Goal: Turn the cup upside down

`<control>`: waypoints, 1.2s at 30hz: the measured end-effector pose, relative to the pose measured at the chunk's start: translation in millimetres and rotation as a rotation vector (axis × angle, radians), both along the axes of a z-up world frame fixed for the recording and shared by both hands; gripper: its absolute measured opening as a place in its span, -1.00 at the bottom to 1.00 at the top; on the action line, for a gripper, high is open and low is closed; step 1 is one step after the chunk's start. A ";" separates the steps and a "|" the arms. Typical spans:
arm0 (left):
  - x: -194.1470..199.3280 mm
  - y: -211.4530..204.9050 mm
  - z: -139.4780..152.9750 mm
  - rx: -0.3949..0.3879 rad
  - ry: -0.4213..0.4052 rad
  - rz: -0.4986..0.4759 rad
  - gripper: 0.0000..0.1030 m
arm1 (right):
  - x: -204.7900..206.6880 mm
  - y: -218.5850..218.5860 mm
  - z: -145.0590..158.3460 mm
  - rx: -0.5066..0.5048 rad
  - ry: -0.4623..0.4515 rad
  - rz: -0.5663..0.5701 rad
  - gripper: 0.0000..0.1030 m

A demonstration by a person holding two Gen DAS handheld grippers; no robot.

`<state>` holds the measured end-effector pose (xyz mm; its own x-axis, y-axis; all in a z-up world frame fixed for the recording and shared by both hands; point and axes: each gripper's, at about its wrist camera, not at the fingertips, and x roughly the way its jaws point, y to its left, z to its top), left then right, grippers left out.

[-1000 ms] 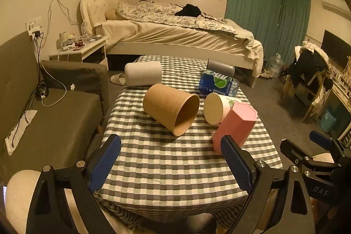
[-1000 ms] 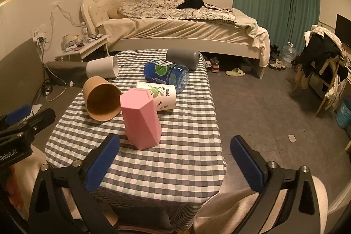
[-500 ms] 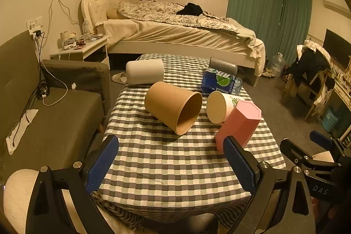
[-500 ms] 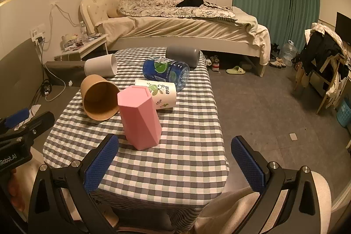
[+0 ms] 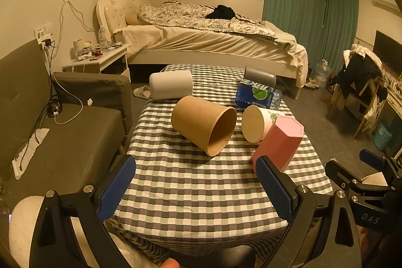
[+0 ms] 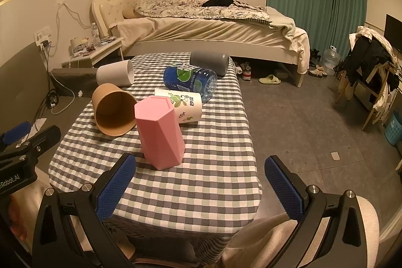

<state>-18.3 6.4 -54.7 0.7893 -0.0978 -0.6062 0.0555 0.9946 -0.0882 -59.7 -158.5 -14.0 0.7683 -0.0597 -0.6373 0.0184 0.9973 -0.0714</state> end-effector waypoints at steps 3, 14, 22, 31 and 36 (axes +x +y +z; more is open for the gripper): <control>0.5 2.0 -0.9 -0.004 0.006 0.004 0.92 | 0.3 1.0 0.0 -0.004 -0.002 0.002 0.99; 1.3 4.2 -1.6 -0.003 0.010 0.005 0.92 | -0.2 3.3 0.4 -0.010 -0.004 0.006 0.99; 1.0 4.3 -1.6 -0.002 0.009 0.005 0.93 | -0.9 3.3 0.0 -0.011 -0.003 0.006 0.99; 0.9 4.1 -1.6 -0.003 0.010 0.005 0.93 | -1.2 2.1 -0.6 -0.010 0.001 0.005 0.99; 0.9 4.0 -1.5 -0.003 0.009 0.005 0.94 | -2.2 0.1 -1.1 -0.011 0.002 0.004 0.99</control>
